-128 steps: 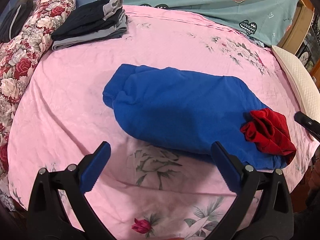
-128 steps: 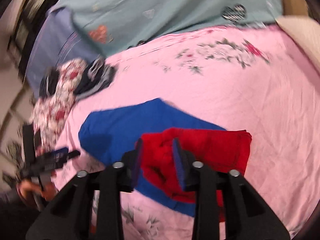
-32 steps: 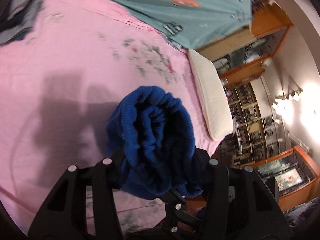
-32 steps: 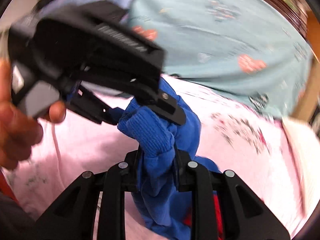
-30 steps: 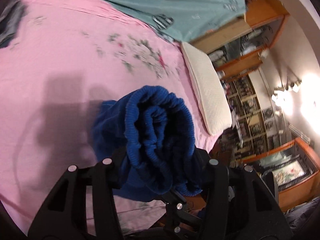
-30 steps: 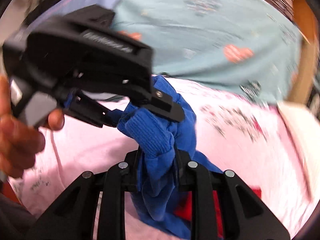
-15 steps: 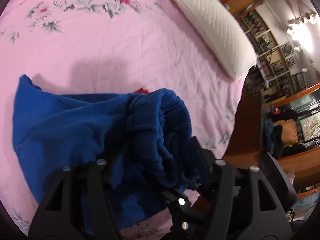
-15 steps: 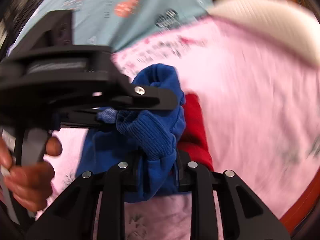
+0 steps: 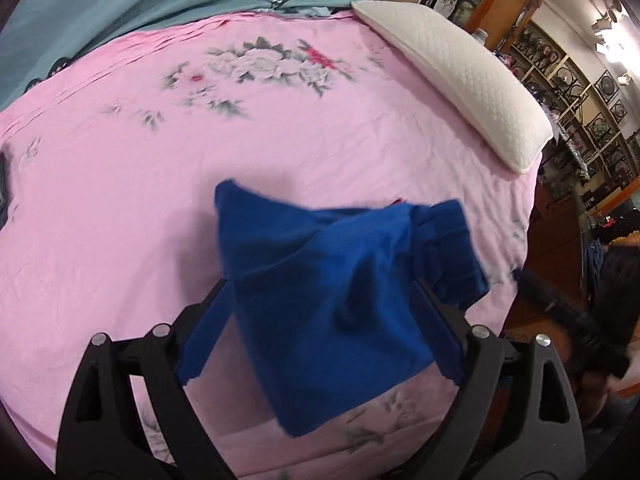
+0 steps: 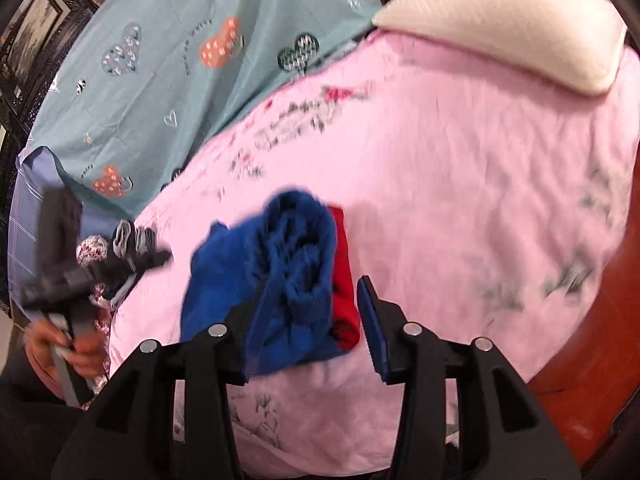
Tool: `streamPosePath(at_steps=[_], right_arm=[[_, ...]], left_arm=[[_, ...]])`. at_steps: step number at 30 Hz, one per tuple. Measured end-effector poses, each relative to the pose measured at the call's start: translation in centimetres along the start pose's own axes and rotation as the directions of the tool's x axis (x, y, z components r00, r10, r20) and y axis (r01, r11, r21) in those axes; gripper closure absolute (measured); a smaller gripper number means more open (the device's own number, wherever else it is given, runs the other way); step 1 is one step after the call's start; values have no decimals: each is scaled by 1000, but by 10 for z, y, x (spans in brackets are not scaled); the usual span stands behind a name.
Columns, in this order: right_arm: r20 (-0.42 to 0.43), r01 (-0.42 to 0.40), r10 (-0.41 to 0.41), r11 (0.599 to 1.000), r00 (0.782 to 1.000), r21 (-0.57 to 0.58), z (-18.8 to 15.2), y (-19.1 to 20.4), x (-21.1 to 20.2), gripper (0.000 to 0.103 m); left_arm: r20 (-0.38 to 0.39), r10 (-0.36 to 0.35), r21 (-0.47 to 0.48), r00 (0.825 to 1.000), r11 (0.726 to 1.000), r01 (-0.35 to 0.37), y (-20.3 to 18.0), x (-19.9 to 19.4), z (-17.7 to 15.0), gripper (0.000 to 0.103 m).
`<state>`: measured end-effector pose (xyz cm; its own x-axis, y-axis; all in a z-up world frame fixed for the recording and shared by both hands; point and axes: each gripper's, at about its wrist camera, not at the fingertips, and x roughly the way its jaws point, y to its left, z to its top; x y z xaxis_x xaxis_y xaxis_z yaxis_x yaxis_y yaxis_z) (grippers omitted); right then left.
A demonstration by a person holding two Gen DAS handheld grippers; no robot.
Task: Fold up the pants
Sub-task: 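Roll the blue waistband over with the right tool while the left tool holds the bundle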
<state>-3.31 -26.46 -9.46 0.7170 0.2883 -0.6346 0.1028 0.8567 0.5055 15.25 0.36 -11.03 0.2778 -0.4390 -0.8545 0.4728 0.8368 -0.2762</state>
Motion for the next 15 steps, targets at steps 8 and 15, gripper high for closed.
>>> streamPosePath(at_steps=[8, 15], right_arm=[[-6, -138, 139, 973, 990, -184, 26, 72, 34, 59], [-123, 96, -102, 994, 987, -55, 8, -26, 108, 37]], left_arm=[[-29, -77, 35, 997, 996, 78, -7, 6, -35, 15], [-178, -148, 33, 973, 987, 156, -8, 49, -63, 15]])
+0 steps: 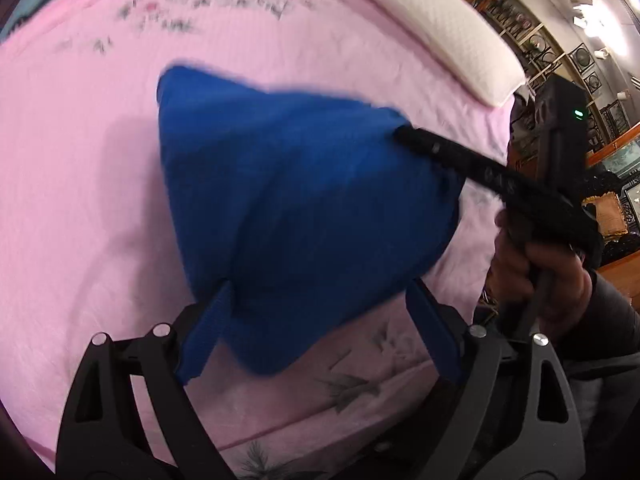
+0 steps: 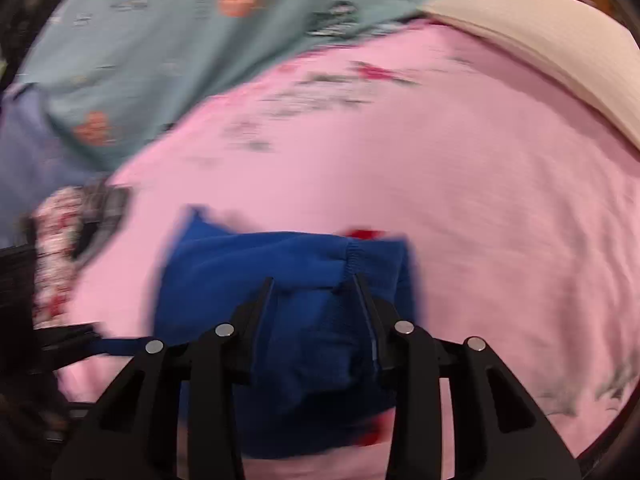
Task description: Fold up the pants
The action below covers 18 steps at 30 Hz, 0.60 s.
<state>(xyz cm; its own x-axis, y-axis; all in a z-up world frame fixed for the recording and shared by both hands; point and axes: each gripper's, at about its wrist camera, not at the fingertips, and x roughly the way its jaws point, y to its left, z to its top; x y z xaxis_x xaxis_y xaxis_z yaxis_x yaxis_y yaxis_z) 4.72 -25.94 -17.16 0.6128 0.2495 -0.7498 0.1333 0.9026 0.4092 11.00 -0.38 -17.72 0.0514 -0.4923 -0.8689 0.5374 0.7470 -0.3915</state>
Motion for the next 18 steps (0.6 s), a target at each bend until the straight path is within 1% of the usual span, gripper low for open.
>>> streamPosePath(at_steps=[1, 2, 3, 4, 5, 6, 8, 10, 11, 13, 14, 15, 16, 17, 18], right_arm=[[-29, -71, 75, 990, 997, 123, 1, -21, 3, 33], [-49, -98, 109, 979, 993, 180, 1, -27, 2, 33], [-63, -95, 107, 980, 992, 175, 3, -22, -2, 34], [-60, -62, 69, 992, 996, 110, 7, -10, -10, 34], [-39, -33, 34, 999, 999, 30, 13, 8, -22, 35], [-18, -32, 32, 999, 999, 1, 16, 16, -30, 35], [48, -88, 89, 996, 995, -27, 28, 38, -55, 35], [87, -127, 132, 990, 987, -59, 40, 56, -70, 35], [92, -154, 162, 984, 983, -86, 49, 69, -71, 35], [58, -220, 231, 964, 971, -150, 60, 93, -67, 36], [42, -245, 255, 954, 966, -173, 64, 103, -61, 41], [5, -278, 284, 940, 959, -196, 67, 114, -52, 51], [-42, -309, 307, 928, 951, -208, 70, 124, -40, 56], [-81, -332, 322, 918, 943, -217, 72, 131, -27, 66], [-128, -352, 330, 908, 935, -226, 74, 139, -10, 69]], left_arm=[[-27, -1, -17, 1000, 1000, 1, 4, 9, -5, 15], [-31, 8, -17, 999, 1000, -8, 5, 11, -8, 15], [-29, 21, -8, 999, 1000, -22, 4, 11, -10, 15], [-20, 36, 4, 999, 999, -36, 2, 7, -11, 15], [-6, 49, 7, 999, 999, -49, 1, 3, -11, 15], [5, 58, 7, 998, 998, -58, 1, -1, -12, 15], [41, 76, 0, 996, 997, -76, 4, -10, -16, 15], [80, 99, -10, 992, 995, -98, 6, -20, -18, 15], [94, 103, -11, 990, 995, -103, 7, -23, -18, 15], [124, 99, 3, 987, 995, -100, 3, -28, -19, 15], [130, 91, 14, 987, 995, -94, 0, -28, -18, 14], [129, 91, 21, 987, 995, -94, -4, -26, -16, 14], [128, 91, 22, 988, 995, -94, -6, -24, -15, 14], [123, 88, 20, 988, 996, -92, -7, -20, -14, 14], [116, 85, 18, 990, 996, -88, -7, -17, -13, 14]])
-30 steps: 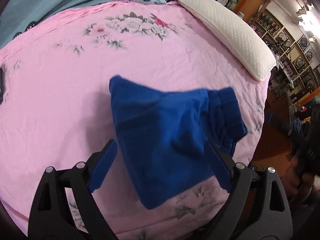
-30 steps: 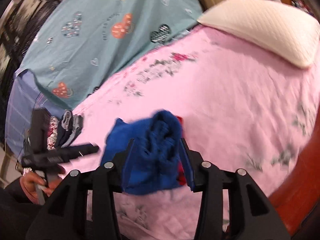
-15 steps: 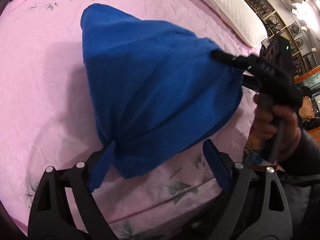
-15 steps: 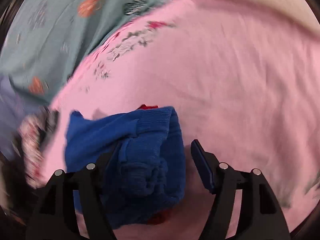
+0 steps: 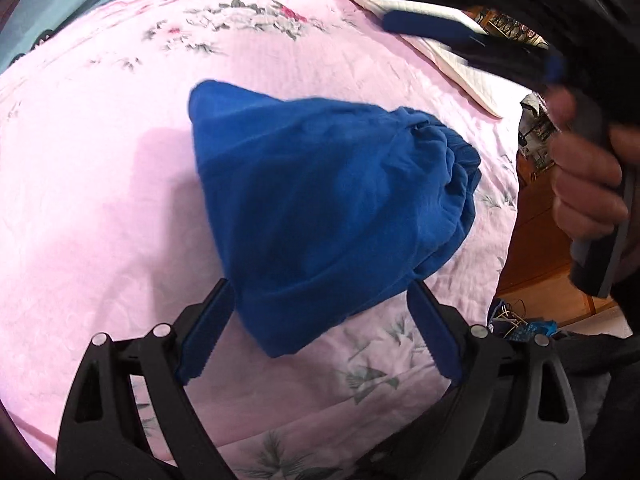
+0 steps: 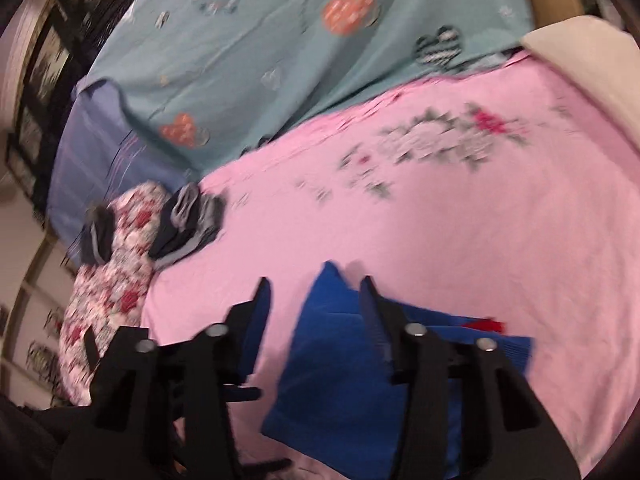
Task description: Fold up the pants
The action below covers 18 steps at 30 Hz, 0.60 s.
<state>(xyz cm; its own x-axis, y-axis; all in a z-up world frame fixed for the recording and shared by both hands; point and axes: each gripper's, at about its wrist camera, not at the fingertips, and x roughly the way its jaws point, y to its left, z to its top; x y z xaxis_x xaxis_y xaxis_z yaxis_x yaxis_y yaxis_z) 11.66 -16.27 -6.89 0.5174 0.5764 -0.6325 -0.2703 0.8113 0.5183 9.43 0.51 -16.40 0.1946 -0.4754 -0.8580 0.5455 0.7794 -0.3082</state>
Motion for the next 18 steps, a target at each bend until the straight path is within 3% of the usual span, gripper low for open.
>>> streamPosePath(at_steps=[4, 7, 9, 11, 16, 18], right_arm=[[-176, -32, 30, 999, 984, -5, -1, -11, 60, 72], [-273, 32, -32, 999, 962, -5, -12, -32, 101, 74], [-294, 72, -70, 997, 953, -4, -21, -52, 118, 77], [-269, 46, -41, 999, 962, 15, -25, -62, 120, 78], [-255, 60, -53, 998, 965, 17, -26, -57, 115, 78], [-232, 51, -36, 997, 972, 57, -18, -50, 94, 74]], left_arm=[[-44, 0, -10, 999, 1000, 0, -1, 15, -4, 14], [-47, 12, -2, 999, 1000, -12, -2, 21, -7, 14], [-45, 16, 3, 999, 1000, -16, -4, 22, -9, 14], [-53, 15, 1, 998, 1000, -15, -6, 27, -10, 14], [-67, 51, 38, 996, 998, -49, -15, 35, -14, 13], [-63, 60, 60, 996, 997, -57, -20, 31, -14, 13]])
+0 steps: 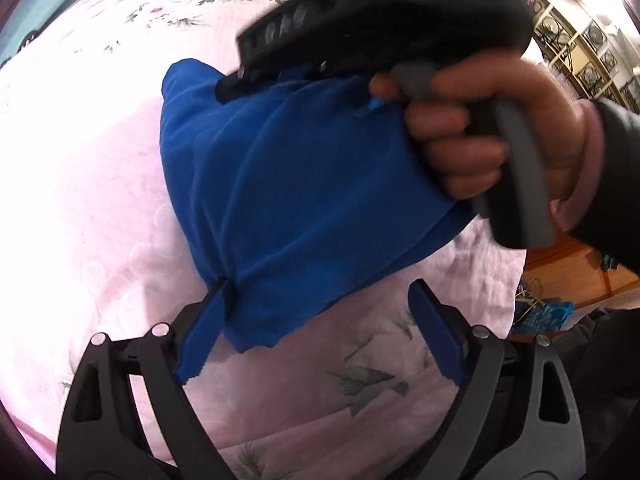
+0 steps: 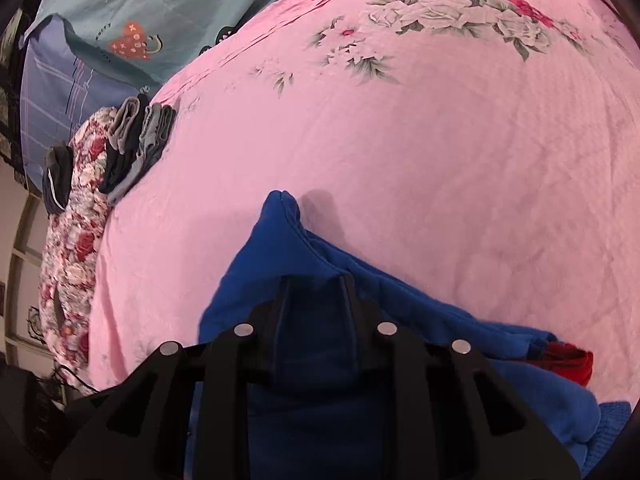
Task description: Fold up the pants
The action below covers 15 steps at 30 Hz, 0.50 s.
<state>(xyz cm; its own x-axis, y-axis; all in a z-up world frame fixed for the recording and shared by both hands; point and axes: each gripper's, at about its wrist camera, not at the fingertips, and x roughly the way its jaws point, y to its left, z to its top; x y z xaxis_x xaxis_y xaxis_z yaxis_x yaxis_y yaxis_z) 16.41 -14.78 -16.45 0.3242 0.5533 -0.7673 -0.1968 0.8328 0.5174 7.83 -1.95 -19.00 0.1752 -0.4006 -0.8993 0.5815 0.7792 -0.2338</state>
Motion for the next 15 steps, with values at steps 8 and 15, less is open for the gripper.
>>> streamPosePath(at_steps=[8, 15], right_arm=[[210, -110, 101, 994, 973, 30, -54, -3, -126, 67], [73, -4, -4, 995, 997, 100, -140, -50, -104, 79]], left_arm=[[127, -82, -37, 989, 996, 87, 20, -59, 2, 13], [155, -97, -13, 983, 995, 101, 28, -53, 41, 13]])
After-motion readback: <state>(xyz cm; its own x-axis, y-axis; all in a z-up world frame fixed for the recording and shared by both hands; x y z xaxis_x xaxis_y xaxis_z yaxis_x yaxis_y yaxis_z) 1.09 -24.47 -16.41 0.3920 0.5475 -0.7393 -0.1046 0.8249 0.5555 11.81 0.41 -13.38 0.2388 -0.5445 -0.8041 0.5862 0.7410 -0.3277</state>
